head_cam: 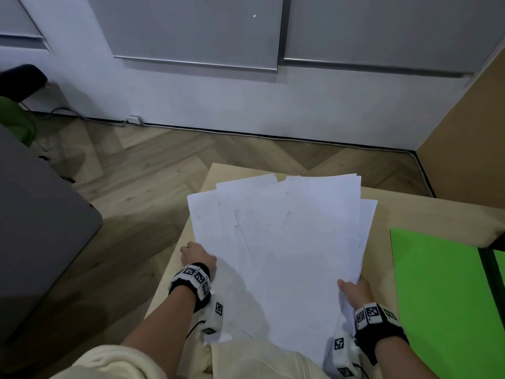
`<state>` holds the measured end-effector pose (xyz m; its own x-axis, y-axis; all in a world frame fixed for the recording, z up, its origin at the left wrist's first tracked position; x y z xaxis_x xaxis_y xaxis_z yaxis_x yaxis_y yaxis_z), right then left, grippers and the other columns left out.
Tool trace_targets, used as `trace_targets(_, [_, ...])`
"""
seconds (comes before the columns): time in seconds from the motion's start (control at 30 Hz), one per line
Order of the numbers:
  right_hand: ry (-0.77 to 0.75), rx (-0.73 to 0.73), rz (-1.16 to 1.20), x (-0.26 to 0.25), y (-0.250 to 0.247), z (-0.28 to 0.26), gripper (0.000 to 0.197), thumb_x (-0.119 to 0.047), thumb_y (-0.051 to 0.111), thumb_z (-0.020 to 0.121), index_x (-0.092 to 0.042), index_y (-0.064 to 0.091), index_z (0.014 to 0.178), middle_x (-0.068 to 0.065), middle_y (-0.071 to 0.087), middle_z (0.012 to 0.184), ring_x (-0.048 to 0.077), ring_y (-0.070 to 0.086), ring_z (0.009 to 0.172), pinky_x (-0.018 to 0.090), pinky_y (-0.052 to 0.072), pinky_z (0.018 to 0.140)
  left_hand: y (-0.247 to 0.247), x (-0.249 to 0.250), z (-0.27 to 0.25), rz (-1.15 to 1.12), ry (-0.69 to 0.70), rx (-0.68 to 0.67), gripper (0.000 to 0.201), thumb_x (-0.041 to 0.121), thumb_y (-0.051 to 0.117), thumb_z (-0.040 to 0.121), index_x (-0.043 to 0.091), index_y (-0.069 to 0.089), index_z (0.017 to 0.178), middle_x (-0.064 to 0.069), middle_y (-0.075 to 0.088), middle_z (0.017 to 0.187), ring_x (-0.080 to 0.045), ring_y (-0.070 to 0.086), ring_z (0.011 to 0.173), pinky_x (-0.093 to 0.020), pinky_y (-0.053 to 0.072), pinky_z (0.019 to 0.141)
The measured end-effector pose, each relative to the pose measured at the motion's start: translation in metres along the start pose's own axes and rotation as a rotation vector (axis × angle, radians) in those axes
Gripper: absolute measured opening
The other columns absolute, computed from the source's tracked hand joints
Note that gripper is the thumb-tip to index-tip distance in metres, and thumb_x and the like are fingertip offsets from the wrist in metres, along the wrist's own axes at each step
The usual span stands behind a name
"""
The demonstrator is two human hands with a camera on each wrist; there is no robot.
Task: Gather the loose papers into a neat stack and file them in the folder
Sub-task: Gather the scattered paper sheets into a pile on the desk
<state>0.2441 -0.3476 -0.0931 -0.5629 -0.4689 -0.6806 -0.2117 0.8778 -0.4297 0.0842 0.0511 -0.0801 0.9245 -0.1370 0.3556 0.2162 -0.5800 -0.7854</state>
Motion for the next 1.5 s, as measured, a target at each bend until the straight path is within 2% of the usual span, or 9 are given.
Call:
trace_targets(0.2, [0.01, -0.052, 0.013, -0.01, 0.009, 0.002, 0.045, 0.008, 0.051, 0.089, 0.015, 0.042, 0.133, 0.025, 0.049, 0.138, 0.038, 0.047, 0.128, 0.038, 0.033, 0.107, 0.013, 0.023, -0.001, 0.015, 0.134, -0.076, 0.04, 0.014, 0.054, 0.088, -0.003, 0.049, 0.124, -0.019, 0.031, 0.14, -0.039, 0.038, 0.127, -0.042, 0.036, 0.107])
trace_targets(0.37, [-0.065, -0.127, -0.064, -0.037, 0.031, -0.008, 0.044, 0.007, 0.055, 0.087, 0.011, 0.047, 0.13, 0.02, 0.053, 0.133, 0.034, 0.051, 0.123, 0.036, 0.038, 0.101, 0.026, 0.046, -0.004, -0.185, 0.16, -0.233, 0.051, 0.02, 0.033, 0.102, -0.012, 0.026, 0.142, -0.023, 0.02, 0.152, -0.039, 0.036, 0.136, -0.04, 0.032, 0.113])
trace_targets(0.57, [-0.167, -0.007, -0.483, -0.049, 0.046, -0.001, 0.057, -0.026, 0.07, 0.076, -0.001, 0.054, 0.125, 0.011, 0.029, 0.152, 0.032, 0.039, 0.134, 0.038, 0.038, 0.106, 0.035, 0.046, -0.01, -0.655, 0.1, -0.379, 0.042, -0.001, 0.053, 0.09, -0.009, 0.049, 0.131, -0.019, 0.063, 0.113, -0.029, 0.061, 0.094, -0.031, 0.05, 0.075])
trace_targets(0.7, [-0.196, -0.053, -0.357, -0.056, 0.05, 0.001, 0.06, -0.023, 0.077, 0.068, -0.002, 0.054, 0.119, 0.017, 0.054, 0.129, 0.032, 0.058, 0.112, 0.041, 0.05, 0.096, 0.035, 0.045, -0.027, -0.855, 0.072, -0.512, 0.054, -0.006, 0.064, 0.086, -0.007, 0.044, 0.136, -0.023, 0.057, 0.133, -0.028, 0.062, 0.097, -0.034, 0.053, 0.083])
trace_targets(0.9, [-0.072, -0.039, -0.048, -0.042, 0.041, -0.002, 0.061, -0.009, 0.077, 0.072, -0.002, 0.048, 0.125, 0.017, 0.06, 0.123, 0.03, 0.061, 0.102, 0.037, 0.05, 0.09, 0.038, 0.047, -0.039, -0.565, 0.182, -0.408, 0.063, -0.009, 0.064, 0.083, 0.0, 0.04, 0.14, -0.017, 0.056, 0.134, -0.032, 0.057, 0.112, -0.031, 0.044, 0.087])
trace_targets(1.07, [0.002, -0.027, 0.127, -0.017, 0.029, 0.007, 0.086, -0.012, 0.081, 0.068, -0.004, 0.037, 0.141, 0.014, 0.049, 0.142, 0.033, 0.053, 0.123, 0.045, 0.044, 0.102, 0.051, 0.018, -0.032, -0.249, 0.108, -0.599, 0.063, 0.008, 0.071, 0.08, 0.003, 0.046, 0.137, -0.018, 0.061, 0.129, -0.034, 0.061, 0.108, -0.04, 0.052, 0.09])
trace_targets(1.23, [0.054, -0.173, 0.049, -0.027, 0.035, -0.008, 0.069, -0.009, 0.075, 0.077, 0.006, 0.041, 0.136, 0.018, 0.05, 0.138, 0.035, 0.05, 0.126, 0.039, 0.04, 0.1, 0.042, 0.022, -0.029, -0.342, 0.139, -0.593, 0.056, 0.012, 0.079, 0.076, 0.004, 0.054, 0.126, -0.008, 0.067, 0.096, -0.022, 0.065, 0.073, -0.023, 0.053, 0.05])
trace_targets(1.37, [-0.001, -0.21, 0.014, -0.031, 0.048, -0.016, 0.064, -0.004, 0.068, 0.083, 0.011, 0.037, 0.137, 0.022, 0.043, 0.144, 0.033, 0.042, 0.132, 0.034, 0.035, 0.105, 0.042, 0.029, -0.027, -0.799, 0.072, -0.462, 0.056, -0.012, 0.074, 0.073, -0.005, 0.055, 0.125, -0.019, 0.064, 0.121, -0.037, 0.065, 0.103, -0.046, 0.056, 0.087])
trace_targets(1.5, [-0.054, -0.237, -0.068, -0.029, 0.051, -0.013, 0.054, 0.003, 0.068, 0.08, 0.011, 0.045, 0.129, 0.01, 0.054, 0.122, 0.029, 0.052, 0.12, 0.03, 0.038, 0.094, 0.035, 0.037, -0.028, -0.512, 0.172, -0.364, 0.054, -0.009, 0.069, 0.075, 0.002, 0.053, 0.125, -0.016, 0.062, 0.108, -0.033, 0.06, 0.1, -0.043, 0.051, 0.087])
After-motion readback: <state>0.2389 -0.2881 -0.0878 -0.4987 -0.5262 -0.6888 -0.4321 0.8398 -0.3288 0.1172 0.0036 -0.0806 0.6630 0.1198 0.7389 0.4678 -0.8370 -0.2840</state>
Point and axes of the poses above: each hand's wrist, its own z-axis towards the middle knuckle, its own y-axis out of the palm, x = y × z, the point moved 7 cm from there along z, towards the middle knuckle
